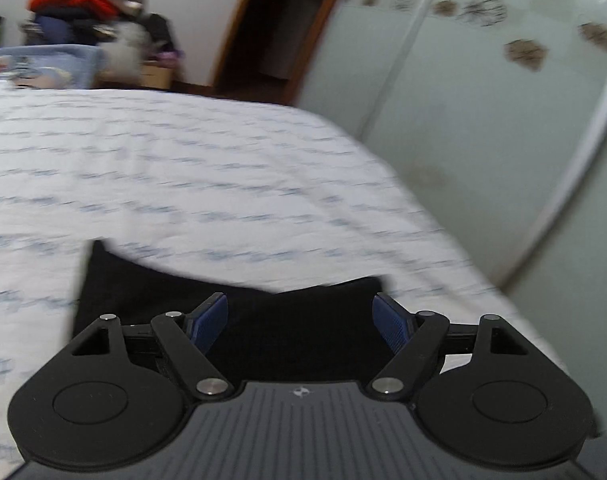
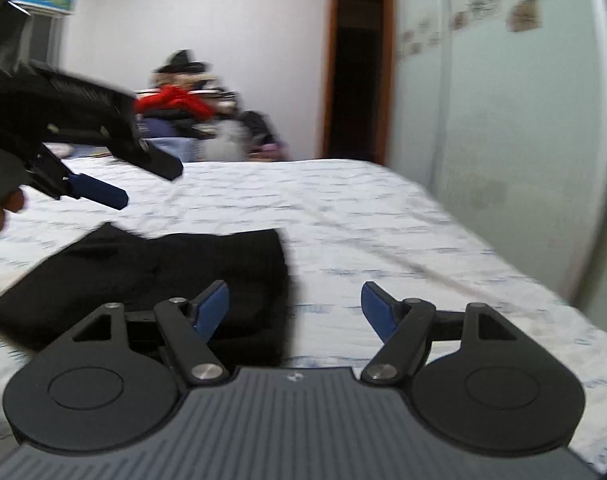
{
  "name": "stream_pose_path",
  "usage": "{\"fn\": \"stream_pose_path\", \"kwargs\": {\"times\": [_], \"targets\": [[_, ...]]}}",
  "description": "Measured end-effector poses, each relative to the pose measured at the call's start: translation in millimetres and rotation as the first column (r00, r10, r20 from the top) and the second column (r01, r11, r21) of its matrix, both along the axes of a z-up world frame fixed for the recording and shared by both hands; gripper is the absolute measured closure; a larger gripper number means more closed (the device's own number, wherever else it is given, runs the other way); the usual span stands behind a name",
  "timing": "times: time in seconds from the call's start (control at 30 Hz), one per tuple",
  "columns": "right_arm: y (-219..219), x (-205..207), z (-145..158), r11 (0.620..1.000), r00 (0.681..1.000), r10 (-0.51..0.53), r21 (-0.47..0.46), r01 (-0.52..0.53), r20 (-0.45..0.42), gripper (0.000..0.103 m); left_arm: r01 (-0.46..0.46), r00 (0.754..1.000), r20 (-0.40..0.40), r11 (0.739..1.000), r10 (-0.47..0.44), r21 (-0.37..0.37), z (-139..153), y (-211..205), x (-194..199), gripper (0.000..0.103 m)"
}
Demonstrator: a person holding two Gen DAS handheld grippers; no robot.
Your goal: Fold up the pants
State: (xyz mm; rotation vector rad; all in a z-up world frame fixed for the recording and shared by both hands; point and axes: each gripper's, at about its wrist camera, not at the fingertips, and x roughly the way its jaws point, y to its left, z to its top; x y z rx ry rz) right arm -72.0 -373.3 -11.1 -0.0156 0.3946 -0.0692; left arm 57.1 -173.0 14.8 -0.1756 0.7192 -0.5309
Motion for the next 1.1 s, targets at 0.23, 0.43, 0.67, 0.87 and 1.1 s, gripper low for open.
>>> {"fn": "stream_pose_path", "kwargs": {"times": [0.23,0.43,0.67,0.87,1.1], "targets": [[5,30,-14,0.994,0.992,0.092,0.066,-0.086,-0.09,0.06,-0.032,0.999,-0.036,0.997,0.035,0.071,-25,22,-7,0.024],[-15,49,-24,0.977,0.979,0.135,0.186,-0.106,-0.153,0.077,-0.025,1.0,-0.003,0.994,0.025,0.11,-27,19,-13,0.024],[-17,32,-13,0.992,0.988,0.09,0.102,-0.077,-0.126,0.099,-0.017,1.0,0.008,0.994,0.017,0.109,-25,20,-18,0.024],[-14,25,-23,0.998,0.975,0.057,0.025,-0.053,-0.213,0.101,0.012,1.0,-0.008,0.988,-0.011,0.155,-34,13,-17,0.024],[-11,39,14,0.999,0.994,0.05,0.007,-0.05,-0.094,0.094,0.044,0.999,0.009,0.977,-0.046,0.211,-41,3,-19,0.024]]}}
